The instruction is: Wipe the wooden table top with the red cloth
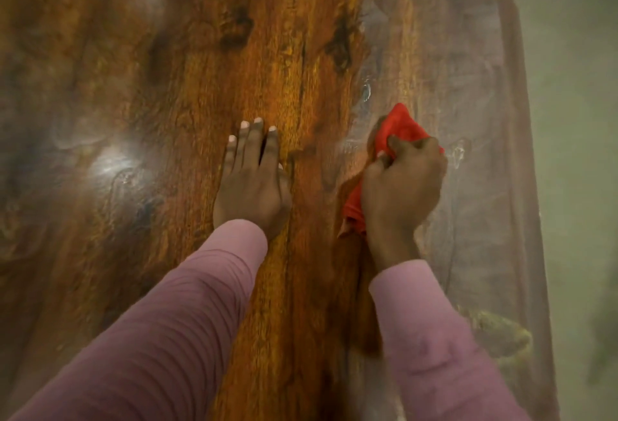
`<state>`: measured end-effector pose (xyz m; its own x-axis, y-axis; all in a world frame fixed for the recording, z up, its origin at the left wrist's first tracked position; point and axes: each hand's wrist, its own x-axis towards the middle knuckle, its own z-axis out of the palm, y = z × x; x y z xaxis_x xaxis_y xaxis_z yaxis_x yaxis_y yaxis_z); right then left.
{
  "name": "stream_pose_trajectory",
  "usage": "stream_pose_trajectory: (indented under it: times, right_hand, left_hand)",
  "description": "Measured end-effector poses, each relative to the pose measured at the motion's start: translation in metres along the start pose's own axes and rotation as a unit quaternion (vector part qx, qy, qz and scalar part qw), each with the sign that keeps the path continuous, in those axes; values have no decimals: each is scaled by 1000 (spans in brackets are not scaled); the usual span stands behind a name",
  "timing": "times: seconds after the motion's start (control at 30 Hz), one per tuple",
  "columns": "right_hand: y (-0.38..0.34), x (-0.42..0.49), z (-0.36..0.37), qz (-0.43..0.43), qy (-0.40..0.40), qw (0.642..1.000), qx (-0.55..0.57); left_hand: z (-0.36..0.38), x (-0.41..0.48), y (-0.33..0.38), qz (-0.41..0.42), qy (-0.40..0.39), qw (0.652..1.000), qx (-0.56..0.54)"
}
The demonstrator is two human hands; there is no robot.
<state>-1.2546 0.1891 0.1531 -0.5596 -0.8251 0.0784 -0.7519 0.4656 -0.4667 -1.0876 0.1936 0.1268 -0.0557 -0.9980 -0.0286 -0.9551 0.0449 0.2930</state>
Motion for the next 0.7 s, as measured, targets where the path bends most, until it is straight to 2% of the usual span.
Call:
stream_pose_trajectory:
  times: [0.07,0.2,0.27,0.33,0.43,0.5,0.6,0.7]
  right_hand:
    - [-18,-10,7,-24,-6,1000,15]
    - [-32,-33,15,-208,-95,973,41]
    - [-21,-22,11,-260,-127,957,35]
    - [-5,4,5,-218,-104,970,11]
    - [3,48,-2,-51,-42,998,2]
    - [-8,55,2,-6,-17,1000,-4]
    - [-35,37,15,-46,-35,998,16]
    - [-57,12,27,-156,-84,984,30]
  left_hand:
    - [0,0,0,1,1,1000,4]
    - [-2,0,0,6,-4,1000,5]
    - [-4,-1,1,6,-2,1000,3]
    - [-5,-2,1,1,-4,1000,1]
    - [-5,-1,2,4,-10,1000,3]
    - [-4,1,2,3,-7,1000,4]
    - [-3,0,3,0,-6,1000,11]
    - [-1,1,2,2,-8,1000,9]
